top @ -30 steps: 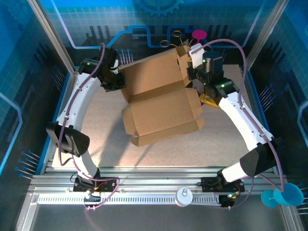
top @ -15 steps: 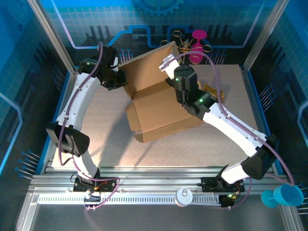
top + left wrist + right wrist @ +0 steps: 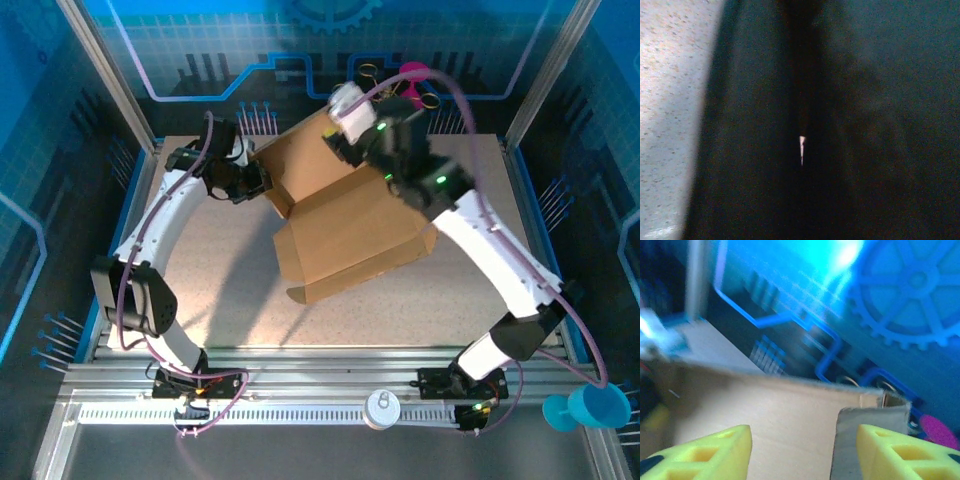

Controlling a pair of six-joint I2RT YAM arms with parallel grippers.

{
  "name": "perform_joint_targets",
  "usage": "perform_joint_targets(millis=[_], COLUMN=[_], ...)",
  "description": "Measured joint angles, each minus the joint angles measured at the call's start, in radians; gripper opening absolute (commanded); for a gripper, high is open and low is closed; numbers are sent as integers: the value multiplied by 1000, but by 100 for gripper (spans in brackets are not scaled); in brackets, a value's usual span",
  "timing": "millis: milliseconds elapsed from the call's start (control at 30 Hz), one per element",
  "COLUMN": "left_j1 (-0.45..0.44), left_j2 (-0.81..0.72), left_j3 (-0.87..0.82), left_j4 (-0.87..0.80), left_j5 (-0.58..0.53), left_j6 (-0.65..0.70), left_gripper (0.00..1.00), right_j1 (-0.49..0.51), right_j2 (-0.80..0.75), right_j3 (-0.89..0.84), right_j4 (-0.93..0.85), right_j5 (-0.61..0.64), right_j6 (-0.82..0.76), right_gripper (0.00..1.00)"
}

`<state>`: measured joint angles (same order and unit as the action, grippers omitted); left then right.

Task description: Fold the paper box

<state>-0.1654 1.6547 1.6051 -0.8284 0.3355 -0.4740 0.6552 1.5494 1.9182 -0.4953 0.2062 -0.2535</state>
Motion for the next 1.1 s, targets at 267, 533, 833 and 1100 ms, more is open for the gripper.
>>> perform_joint_targets(millis=[267,533,833,1100], left_j1=[12,12,12,12], left_j2=[-7,2,14,14], left_j3=[-95,-122,-121,-118], left_j4=[142,215,198,173], left_j5=[126,198,204,196], left_j6=[-24,-25,-18,5], left_gripper=[0,0,0,0], right_j1=[-302,-499,-457,-426], right_j2=[-112,-109,-52,45], right_j3=[42,52,33,40], right_j4=[22,34,-131,-170], right_j5=[-680,-792,-694,-679], right_j6=[455,614,309,156], right_gripper=[70,53,55,58])
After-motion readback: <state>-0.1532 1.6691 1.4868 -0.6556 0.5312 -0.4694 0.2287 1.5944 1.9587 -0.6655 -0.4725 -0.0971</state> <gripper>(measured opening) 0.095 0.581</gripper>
